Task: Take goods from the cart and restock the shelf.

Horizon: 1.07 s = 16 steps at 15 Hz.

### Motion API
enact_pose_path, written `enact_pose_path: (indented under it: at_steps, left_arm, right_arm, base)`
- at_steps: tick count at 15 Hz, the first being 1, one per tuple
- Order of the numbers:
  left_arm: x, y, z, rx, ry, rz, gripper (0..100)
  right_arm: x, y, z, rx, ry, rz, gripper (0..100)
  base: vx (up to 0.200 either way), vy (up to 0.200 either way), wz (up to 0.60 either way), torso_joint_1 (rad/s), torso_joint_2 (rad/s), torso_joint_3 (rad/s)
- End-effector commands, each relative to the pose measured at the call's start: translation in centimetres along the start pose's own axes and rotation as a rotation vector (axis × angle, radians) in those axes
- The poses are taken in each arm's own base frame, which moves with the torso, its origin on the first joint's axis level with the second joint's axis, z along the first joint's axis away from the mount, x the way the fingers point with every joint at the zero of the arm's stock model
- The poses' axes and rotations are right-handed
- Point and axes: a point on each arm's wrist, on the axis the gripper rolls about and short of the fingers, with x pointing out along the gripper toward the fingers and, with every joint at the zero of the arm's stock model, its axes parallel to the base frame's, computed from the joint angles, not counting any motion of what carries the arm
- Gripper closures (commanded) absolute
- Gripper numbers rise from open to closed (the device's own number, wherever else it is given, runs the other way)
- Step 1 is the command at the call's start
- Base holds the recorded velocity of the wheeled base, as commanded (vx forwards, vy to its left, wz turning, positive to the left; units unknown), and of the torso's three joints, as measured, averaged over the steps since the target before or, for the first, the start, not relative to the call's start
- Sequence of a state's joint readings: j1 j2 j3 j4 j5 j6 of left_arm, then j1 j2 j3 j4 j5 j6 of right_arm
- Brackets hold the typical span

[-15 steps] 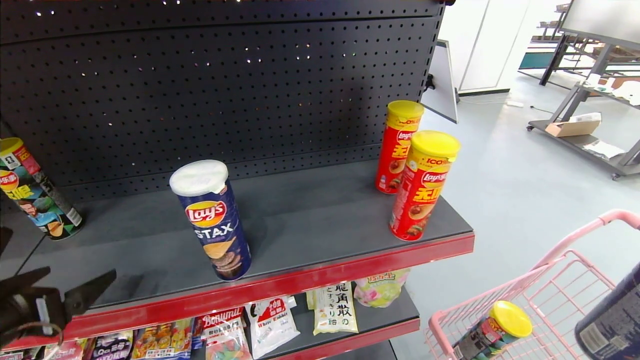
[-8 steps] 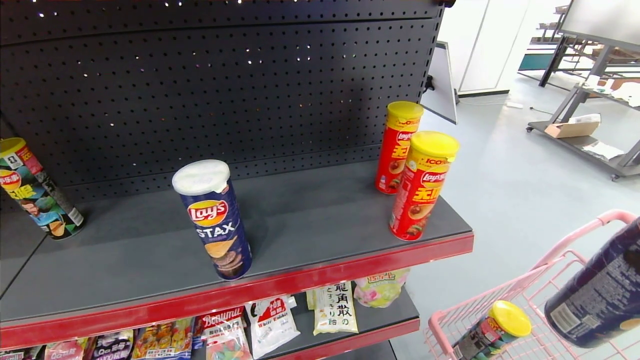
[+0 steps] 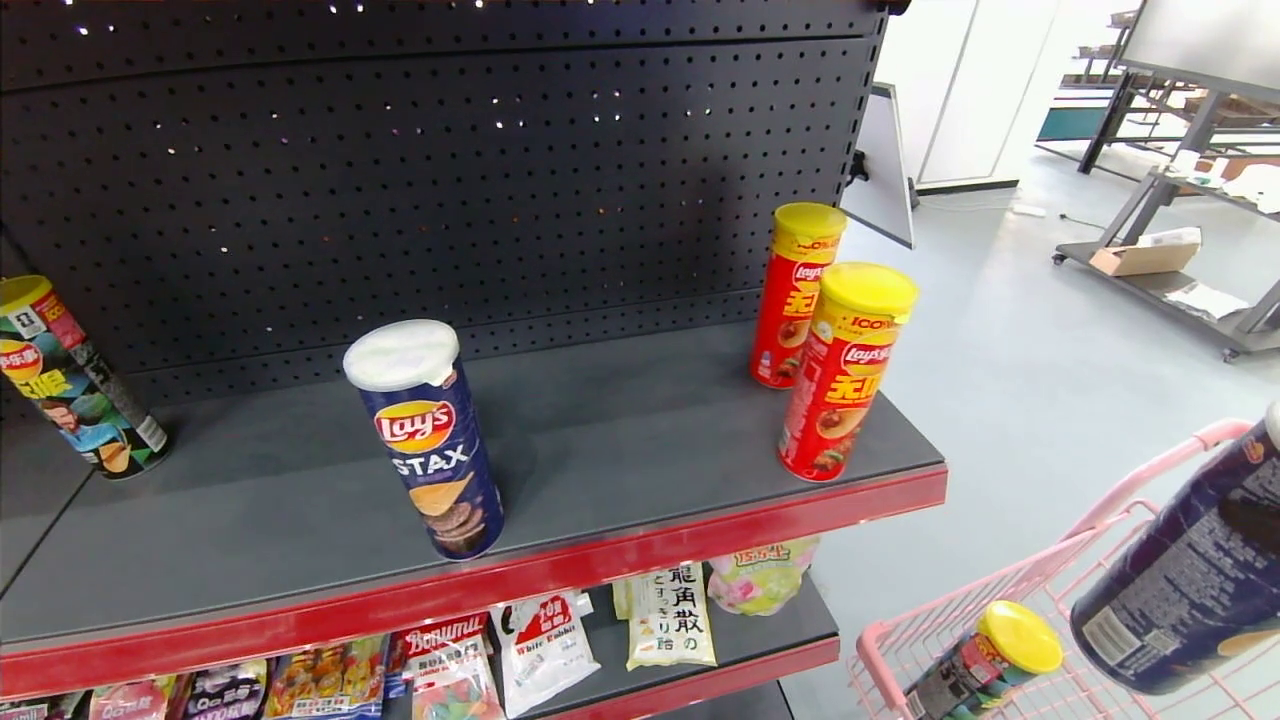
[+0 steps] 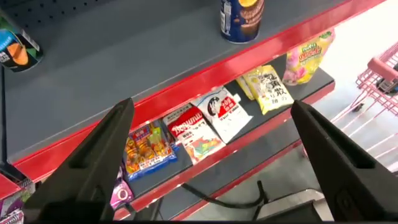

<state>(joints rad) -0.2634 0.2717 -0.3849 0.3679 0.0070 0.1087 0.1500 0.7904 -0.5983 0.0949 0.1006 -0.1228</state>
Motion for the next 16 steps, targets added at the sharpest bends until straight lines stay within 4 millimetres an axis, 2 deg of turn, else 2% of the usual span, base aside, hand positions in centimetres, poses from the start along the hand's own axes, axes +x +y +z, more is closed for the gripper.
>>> enact_pose_path:
  at_steps: [1, 5, 9, 11, 12, 13, 14, 16]
  left_arm:
    - [0.1, 0.0, -0.2, 0.0, 0.009, -0.001, 0]
    - [0.2, -0.1, -0.5, 0.0, 0.015, -0.001, 0]
    - [0.3, -0.1, -0.9, 0.0, 0.02, -0.002, 0]
    - [0.1, -0.3, -2.3, 0.002, 0.002, 0.0, 0]
    - [0.0, -0.3, -3.2, 0.002, -0.012, 0.003, 0]
    - [0.0, -0.4, -3.5, 0.001, -0.018, 0.005, 0]
    - [0.0, -0.5, -4.4, 0.009, -0.031, 0.027, 0]
    - [0.0, -0.3, -4.5, -0.001, -0.027, 0.088, 0]
  right_arm:
    - [0.0, 0.0, 0.1, -0.002, -0.002, 0.002, 100]
    - [0.1, 0.0, 0.1, 0.0, -0.002, 0.027, 100]
    - [0.3, 0.1, 0.6, -0.002, -0.015, 0.107, 100]
    - [2.7, 0.2, 4.0, -0.028, -0.028, 0.235, 100]
    - [4.7, 1.2, 5.6, -0.046, -0.021, 0.329, 100]
    - [5.4, 1.8, 6.2, -0.053, -0.022, 0.364, 100]
    - [8.7, 3.0, 7.8, -0.066, -0.049, 0.419, 100]
    - [12.8, 3.6, 8.3, -0.089, -0.08, 0.41, 100]
  base:
    - [0.0, 0.0, 0.6, 0.007, 0.01, 0.002]
    - [0.0, 0.0, 0.6, 0.005, 0.0, 0.004]
    - [0.0, 0.0, 0.0, 0.0, 0.0, 0.0]
    - [0.0, 0.0, 0.0, 0.0, 0.0, 0.0]
    - [0.0, 0.0, 0.0, 0.0, 0.0, 0.0]
    - [0.0, 0.0, 0.0, 0.0, 0.0, 0.0]
    - [0.0, 0.0, 0.0, 0.0, 0.0, 0.0]
    - [0.0, 0.0, 0.0, 0.0, 0.0, 0.0]
